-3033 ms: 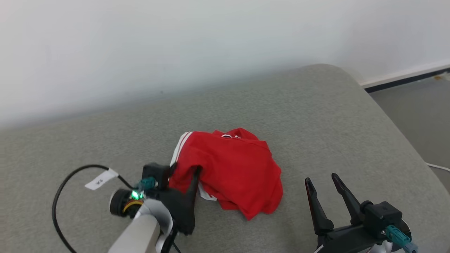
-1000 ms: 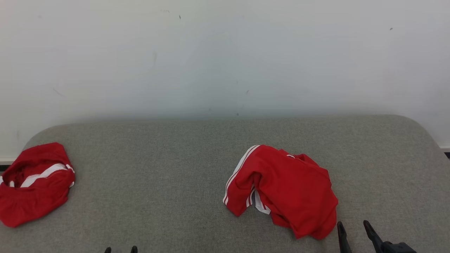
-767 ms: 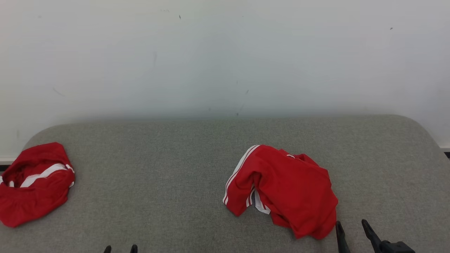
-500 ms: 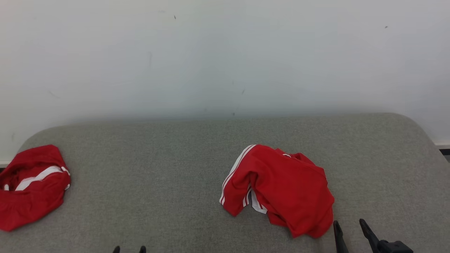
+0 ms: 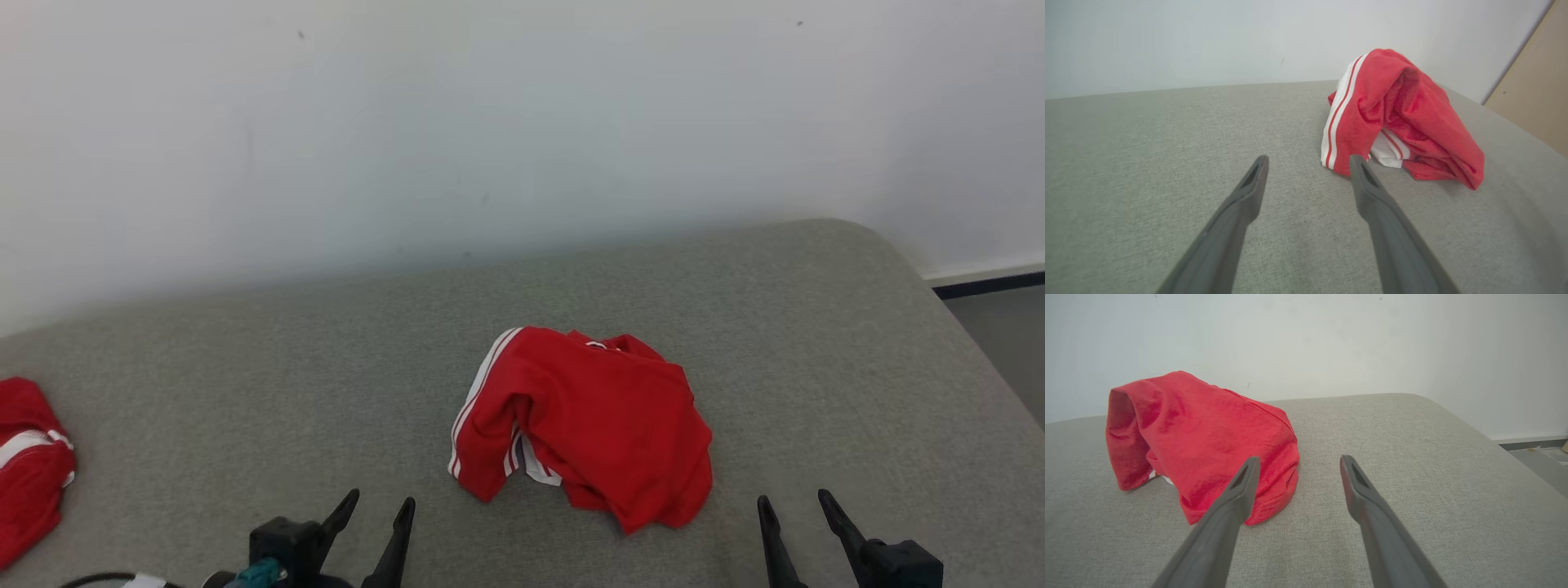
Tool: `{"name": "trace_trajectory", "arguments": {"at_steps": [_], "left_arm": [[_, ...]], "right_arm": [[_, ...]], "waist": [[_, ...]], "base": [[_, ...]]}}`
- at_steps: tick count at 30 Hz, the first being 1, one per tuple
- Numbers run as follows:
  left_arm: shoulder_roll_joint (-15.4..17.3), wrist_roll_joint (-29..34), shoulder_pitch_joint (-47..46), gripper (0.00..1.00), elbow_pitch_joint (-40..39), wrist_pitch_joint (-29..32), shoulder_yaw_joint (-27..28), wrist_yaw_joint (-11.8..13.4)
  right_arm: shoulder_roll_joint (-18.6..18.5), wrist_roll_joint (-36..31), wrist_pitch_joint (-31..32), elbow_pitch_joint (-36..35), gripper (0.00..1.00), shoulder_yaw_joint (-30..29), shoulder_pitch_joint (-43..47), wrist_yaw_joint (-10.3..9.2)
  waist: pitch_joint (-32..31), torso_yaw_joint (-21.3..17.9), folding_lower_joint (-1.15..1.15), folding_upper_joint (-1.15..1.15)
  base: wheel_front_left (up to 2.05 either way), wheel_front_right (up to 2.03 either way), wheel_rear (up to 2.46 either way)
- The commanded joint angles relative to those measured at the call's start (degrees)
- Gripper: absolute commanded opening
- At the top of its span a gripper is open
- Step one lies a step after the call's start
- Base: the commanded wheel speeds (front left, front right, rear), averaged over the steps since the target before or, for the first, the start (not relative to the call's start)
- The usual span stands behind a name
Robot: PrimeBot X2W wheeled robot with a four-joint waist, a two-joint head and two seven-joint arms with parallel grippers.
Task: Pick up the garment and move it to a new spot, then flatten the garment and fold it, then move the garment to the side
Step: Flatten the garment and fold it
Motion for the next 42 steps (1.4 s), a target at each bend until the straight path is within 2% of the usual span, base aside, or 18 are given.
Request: {"name": "trace_trajectory", "arguments": {"at_steps": [1, 7, 14, 21, 22, 23, 28, 34, 42], "left_arm": [[-0.53, -0.24, -1.76, 1.0, 1.12, 0.51, -0.74, 0.11], [-1.92, 0.48, -9.11, 1.0, 7.76, 1.51, -2.48, 0.28], [-3.24, 1.13, -15.1, 1.0, 14.59, 1.87, -3.33, 0.57], [-4.54, 1.29, -19.67, 1.0, 21.2, 2.42, -2.82, 3.97], [-4.74, 1.07, -20.45, 0.4, 21.89, 2.34, -2.58, 4.55], [-4.95, 1.19, -21.37, 0.0, 22.18, 1.71, -2.65, 4.51], [-6.19, 0.64, -25.88, 0.0, 22.28, -1.72, -2.07, 4.16], [-7.96, 0.64, -33.01, 0.0, 18.73, -4.46, -1.73, 3.38], [-9.73, 1.69, -44.77, 0.0, 5.58, -5.51, -1.4, 2.46]], "right_arm": [[-0.03, -0.29, 0.05, -0.16, 1.0, 0.0, -0.55, -0.12], [-0.01, -0.51, 0.45, -0.97, 1.0, 0.31, -1.01, -0.12], [-0.03, 0.21, 0.24, -1.01, 1.0, 0.87, -1.02, -0.12], [-0.03, 0.51, 0.07, -0.62, 1.0, 1.25, -1.34, -0.12], [-0.01, 0.57, 0.08, -0.57, 1.0, 1.36, -1.46, -0.12], [-0.02, 0.58, 0.04, -0.5, 1.0, 1.49, -1.58, -0.12], [-0.01, 0.95, 0.05, -0.09, 1.0, 1.49, -1.68, -0.12], [-0.03, 1.22, -0.02, 0.24, 1.0, 1.87, -2.08, -0.12], [-0.02, 1.42, -0.46, 0.85, 1.0, 1.94, -2.06, -0.12]], "waist": [[1.55, -4.21, 0.0, 0.0], [3.37, -9.52, 0.0, 0.0], [4.61, -12.88, 0.0, 0.0], [4.84, -13.54, 0.0, 0.0], [4.81, -13.52, 0.0, 0.0], [4.78, -13.47, 0.0, 0.0], [4.36, -12.37, 0.0, 0.0], [4.02, -11.28, 0.0, 0.0], [3.75, -9.96, 0.0, 0.0]], "base": [[0.0, 0.0, 0.0], [0.0, 0.0, 0.0], [0.0, 0.0, 0.0], [0.0, 0.0, 0.0], [0.0, 0.0, 0.0], [0.0, 0.0, 0.0], [0.0, 0.0, 0.0], [0.0, 0.0, 0.0], [0.0, 0.0, 0.0]]}}
